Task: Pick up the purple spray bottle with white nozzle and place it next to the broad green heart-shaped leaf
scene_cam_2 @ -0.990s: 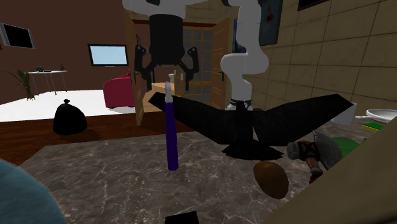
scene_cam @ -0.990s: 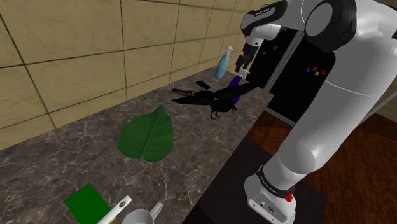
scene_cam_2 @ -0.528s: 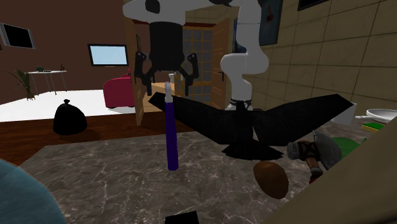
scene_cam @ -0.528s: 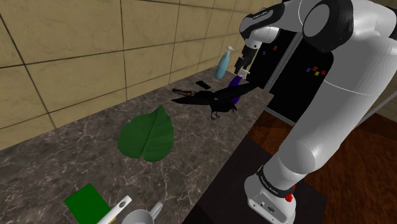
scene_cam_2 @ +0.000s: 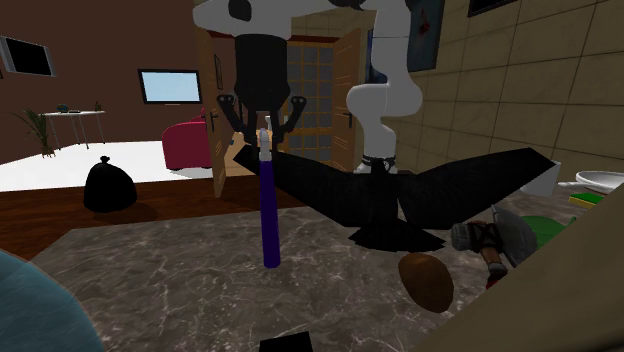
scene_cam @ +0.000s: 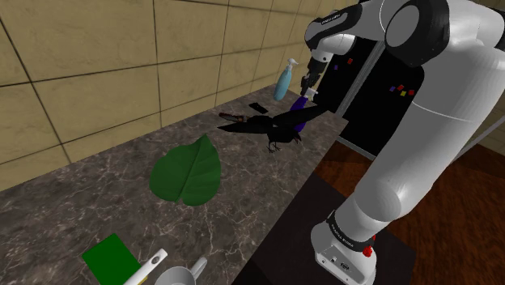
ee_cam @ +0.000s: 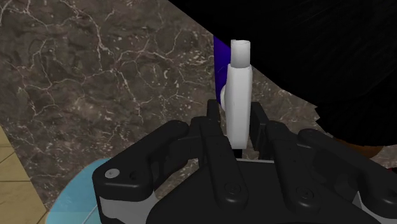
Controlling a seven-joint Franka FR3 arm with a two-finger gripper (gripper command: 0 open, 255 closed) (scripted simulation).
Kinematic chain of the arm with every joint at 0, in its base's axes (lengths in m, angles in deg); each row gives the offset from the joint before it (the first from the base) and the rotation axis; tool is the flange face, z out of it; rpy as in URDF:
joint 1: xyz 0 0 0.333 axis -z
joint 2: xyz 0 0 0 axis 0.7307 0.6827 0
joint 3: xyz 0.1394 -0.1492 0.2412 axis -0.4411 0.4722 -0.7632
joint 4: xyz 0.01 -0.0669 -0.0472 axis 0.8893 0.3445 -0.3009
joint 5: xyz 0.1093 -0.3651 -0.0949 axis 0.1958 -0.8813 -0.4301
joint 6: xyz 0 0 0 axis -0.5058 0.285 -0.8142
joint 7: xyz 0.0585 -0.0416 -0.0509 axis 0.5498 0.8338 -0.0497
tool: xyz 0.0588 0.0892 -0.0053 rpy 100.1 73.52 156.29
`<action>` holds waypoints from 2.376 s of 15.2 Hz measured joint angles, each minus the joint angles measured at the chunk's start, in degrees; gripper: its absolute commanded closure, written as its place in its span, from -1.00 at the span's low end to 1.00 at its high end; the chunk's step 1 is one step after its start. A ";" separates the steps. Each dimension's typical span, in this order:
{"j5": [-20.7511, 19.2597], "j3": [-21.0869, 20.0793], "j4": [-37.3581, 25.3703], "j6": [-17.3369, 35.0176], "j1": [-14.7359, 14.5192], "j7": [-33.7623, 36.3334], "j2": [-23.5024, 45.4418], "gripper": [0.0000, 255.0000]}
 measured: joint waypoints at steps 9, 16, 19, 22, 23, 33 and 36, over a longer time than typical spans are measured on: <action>-0.66 0.18 -1.92 -2.83 -0.08 0.37 -1.04 1.00; -1.56 0.33 -5.71 -7.83 -0.25 0.99 -2.45 1.00; -1.76 0.35 -7.40 -9.77 -0.29 1.21 -2.74 1.00; -1.98 0.40 -9.46 -12.11 -0.30 1.36 -3.07 1.00; -1.90 0.41 -10.48 -12.98 -0.24 1.33 -2.91 1.00; -4.17 -4.10 -8.29 -13.43 -6.58 12.53 -6.03 1.00; -4.39 -5.87 -8.60 -13.58 -8.73 16.52 -5.87 1.00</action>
